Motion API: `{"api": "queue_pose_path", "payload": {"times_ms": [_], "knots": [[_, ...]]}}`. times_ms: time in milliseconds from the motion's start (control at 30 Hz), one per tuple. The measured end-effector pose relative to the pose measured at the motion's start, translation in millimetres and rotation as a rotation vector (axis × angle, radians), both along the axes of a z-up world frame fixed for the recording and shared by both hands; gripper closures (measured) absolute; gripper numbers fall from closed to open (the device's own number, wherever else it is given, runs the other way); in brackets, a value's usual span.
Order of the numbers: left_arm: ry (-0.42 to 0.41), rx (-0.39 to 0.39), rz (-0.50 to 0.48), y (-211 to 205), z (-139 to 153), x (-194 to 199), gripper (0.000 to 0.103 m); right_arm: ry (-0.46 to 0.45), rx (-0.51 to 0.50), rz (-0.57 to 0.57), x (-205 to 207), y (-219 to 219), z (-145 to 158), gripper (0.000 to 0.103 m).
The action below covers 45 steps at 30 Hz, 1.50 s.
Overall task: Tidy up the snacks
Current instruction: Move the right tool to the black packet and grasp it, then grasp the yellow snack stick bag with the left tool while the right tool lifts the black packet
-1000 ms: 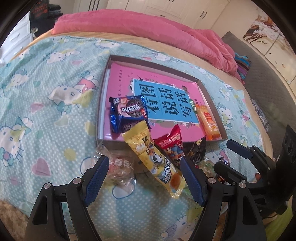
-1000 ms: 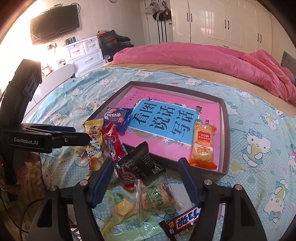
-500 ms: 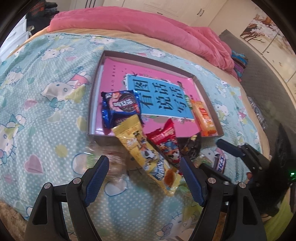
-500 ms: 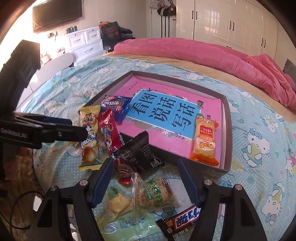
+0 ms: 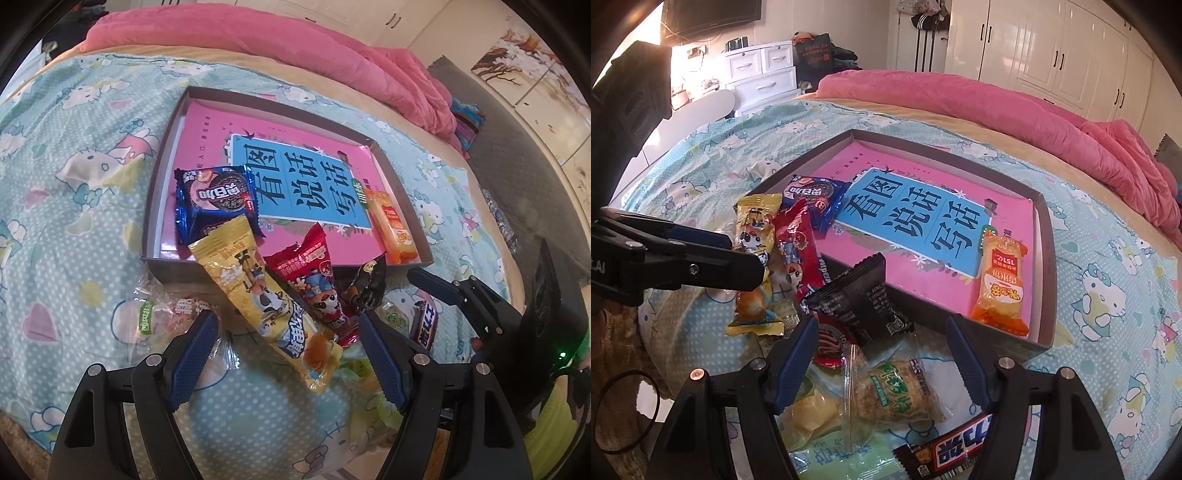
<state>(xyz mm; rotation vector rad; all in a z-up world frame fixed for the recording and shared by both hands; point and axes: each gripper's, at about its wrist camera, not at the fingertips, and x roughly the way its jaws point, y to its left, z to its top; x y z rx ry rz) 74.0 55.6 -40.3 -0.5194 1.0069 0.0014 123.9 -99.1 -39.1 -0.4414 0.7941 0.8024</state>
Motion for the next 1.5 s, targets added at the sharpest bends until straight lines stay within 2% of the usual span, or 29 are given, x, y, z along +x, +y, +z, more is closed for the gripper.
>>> {"api": "queue_pose_path", "payload": {"times_ms": [133,267,500,667,800,833,900,967,1133,1267,1333,1500], "knots": [[0.002,-0.013,-0.023,-5,-2,3,0.025,-0.011,-0.016,0.008,0,4,-4,0.032],[0.009,-0.020,-0.030,-7,-6,7,0.033,-0.030,-0.018,0.010,-1,8,-6,0.032],[0.021,-0.087,0.003,3,-15,11,0.034,-0.067,-0.026,0.028,-2,17,-9,0.035],[0.042,-0.117,0.015,6,-21,10,0.034,-0.130,-0.054,0.054,-9,25,-10,0.044],[0.039,-0.117,0.011,6,-22,11,0.034,-0.162,-0.067,0.063,-10,29,-10,0.059],[0.036,-0.118,0.012,5,-22,11,0.034,-0.165,-0.067,0.068,-11,29,-9,0.060],[0.035,-0.120,0.012,5,-23,13,0.035,-0.156,-0.064,0.067,-10,29,-9,0.061],[0.033,-0.128,0.010,6,-24,16,0.051,-0.143,-0.056,0.066,-9,29,-8,0.061],[0.035,-0.146,0.007,7,-28,21,0.056,-0.096,-0.023,0.047,-5,21,-5,0.062],[0.015,-0.140,-0.002,9,-24,20,0.069,-0.049,0.021,0.023,1,13,-1,0.062],[0.000,-0.124,-0.015,7,-20,19,0.073,-0.020,0.049,0.009,5,9,1,0.063],[-0.039,-0.065,-0.038,3,-7,16,0.077,0.033,0.106,-0.016,12,-1,6,0.063]]}}
